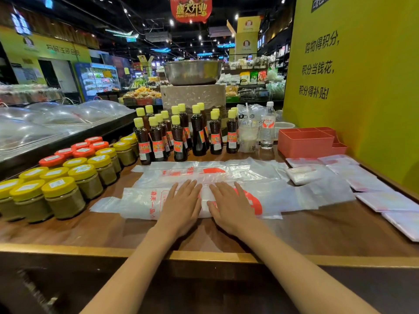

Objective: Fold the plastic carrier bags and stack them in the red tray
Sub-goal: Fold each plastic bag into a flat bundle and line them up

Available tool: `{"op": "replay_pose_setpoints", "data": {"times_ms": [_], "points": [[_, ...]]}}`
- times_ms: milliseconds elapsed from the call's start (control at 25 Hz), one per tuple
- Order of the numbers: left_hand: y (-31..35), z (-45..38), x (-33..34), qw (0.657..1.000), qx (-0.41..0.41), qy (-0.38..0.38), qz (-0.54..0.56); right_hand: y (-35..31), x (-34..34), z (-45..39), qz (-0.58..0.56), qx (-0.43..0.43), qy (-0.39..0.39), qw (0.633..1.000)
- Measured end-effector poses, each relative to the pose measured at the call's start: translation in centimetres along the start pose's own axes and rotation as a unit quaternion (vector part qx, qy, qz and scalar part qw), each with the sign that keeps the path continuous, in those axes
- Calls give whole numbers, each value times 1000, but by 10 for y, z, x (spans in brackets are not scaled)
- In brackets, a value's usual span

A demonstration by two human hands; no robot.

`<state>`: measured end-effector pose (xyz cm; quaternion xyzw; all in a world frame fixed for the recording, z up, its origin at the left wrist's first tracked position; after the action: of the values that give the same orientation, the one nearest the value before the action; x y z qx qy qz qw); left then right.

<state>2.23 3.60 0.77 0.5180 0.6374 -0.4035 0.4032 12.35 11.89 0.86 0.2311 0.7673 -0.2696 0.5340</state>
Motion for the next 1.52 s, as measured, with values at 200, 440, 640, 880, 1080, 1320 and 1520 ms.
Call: {"op": "replay_pose_setpoints", "data": {"times_ms": [200, 440, 640, 880, 1080, 1320, 1520], "points": [[-9, -7, 7, 1000, -8, 6, 26, 16, 8, -10, -27, 10, 0, 1000], [-7, -4, 41, 988, -24, -107, 112, 11, 36, -6, -30, -4, -98, 995], [-14, -4, 51, 982, -46, -142, 117, 22, 41, -9, -32, 35, -128, 991], [-58, 21, 46, 974, -118, -178, 79, 78, 33, -8, 3, 114, -151, 982], [-99, 57, 29, 968, -174, -170, 66, 153, 18, -2, 30, 185, -151, 971], [-100, 56, 2, 980, -195, -41, 13, 171, 9, 3, 12, 210, -120, 970], [-67, 41, 16, 993, -39, -89, 69, 144, -9, 3, 7, 115, -54, 992]]}}
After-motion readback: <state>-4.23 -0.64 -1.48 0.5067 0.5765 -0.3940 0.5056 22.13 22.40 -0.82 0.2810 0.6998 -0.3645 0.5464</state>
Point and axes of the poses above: each hand's wrist, its own z-axis away from the middle knuckle, its own x-axis out of the palm, y = z × x, the point moved 7 cm from there along -z, towards the middle knuckle, and after that the axes turned 14 degrees about x, right-handed, at the moved point
